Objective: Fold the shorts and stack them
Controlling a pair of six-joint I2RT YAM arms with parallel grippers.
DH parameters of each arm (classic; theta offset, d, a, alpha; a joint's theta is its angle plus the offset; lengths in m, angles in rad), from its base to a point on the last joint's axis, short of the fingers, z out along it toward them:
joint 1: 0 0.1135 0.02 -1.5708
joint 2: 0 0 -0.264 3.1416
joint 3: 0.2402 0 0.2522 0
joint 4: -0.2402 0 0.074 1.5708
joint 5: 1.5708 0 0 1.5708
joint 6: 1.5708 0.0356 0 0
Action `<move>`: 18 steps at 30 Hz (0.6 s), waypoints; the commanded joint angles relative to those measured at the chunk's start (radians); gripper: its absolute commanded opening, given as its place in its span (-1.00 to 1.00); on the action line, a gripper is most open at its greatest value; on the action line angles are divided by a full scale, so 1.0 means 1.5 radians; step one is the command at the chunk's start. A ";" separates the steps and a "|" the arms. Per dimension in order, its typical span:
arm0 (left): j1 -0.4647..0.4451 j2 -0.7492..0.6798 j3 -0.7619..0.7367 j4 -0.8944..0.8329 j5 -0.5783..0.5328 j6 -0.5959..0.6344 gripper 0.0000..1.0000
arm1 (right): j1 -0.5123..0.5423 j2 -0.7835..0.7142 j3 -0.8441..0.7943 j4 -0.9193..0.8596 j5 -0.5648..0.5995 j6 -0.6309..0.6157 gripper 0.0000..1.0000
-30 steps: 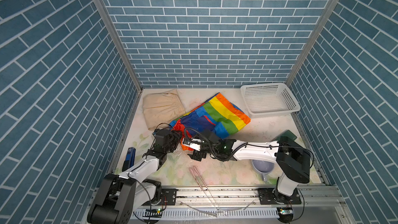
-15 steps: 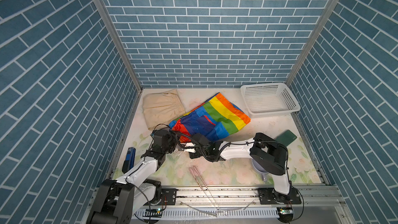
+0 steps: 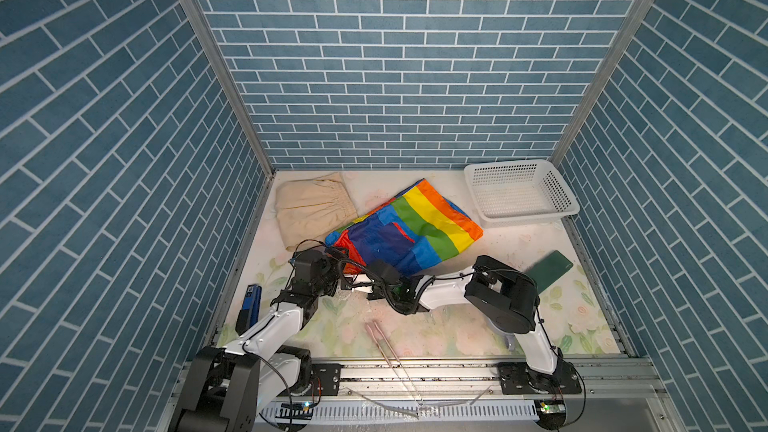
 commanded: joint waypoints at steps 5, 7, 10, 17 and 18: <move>-0.001 0.058 -0.008 0.055 -0.002 0.010 0.99 | -0.007 -0.053 -0.028 0.045 -0.067 0.121 -1.00; -0.002 0.087 -0.007 0.106 0.006 0.000 0.99 | -0.010 -0.061 -0.035 0.047 -0.073 0.140 -1.00; -0.007 0.137 -0.005 0.193 0.020 -0.018 0.99 | -0.014 -0.068 -0.041 0.048 -0.089 0.166 -1.00; -0.040 0.237 -0.007 0.308 0.014 -0.049 0.60 | -0.031 -0.076 -0.040 0.056 -0.127 0.251 -1.00; -0.040 0.250 -0.014 0.337 0.014 -0.052 0.34 | -0.031 -0.076 -0.040 0.056 -0.129 0.253 -1.00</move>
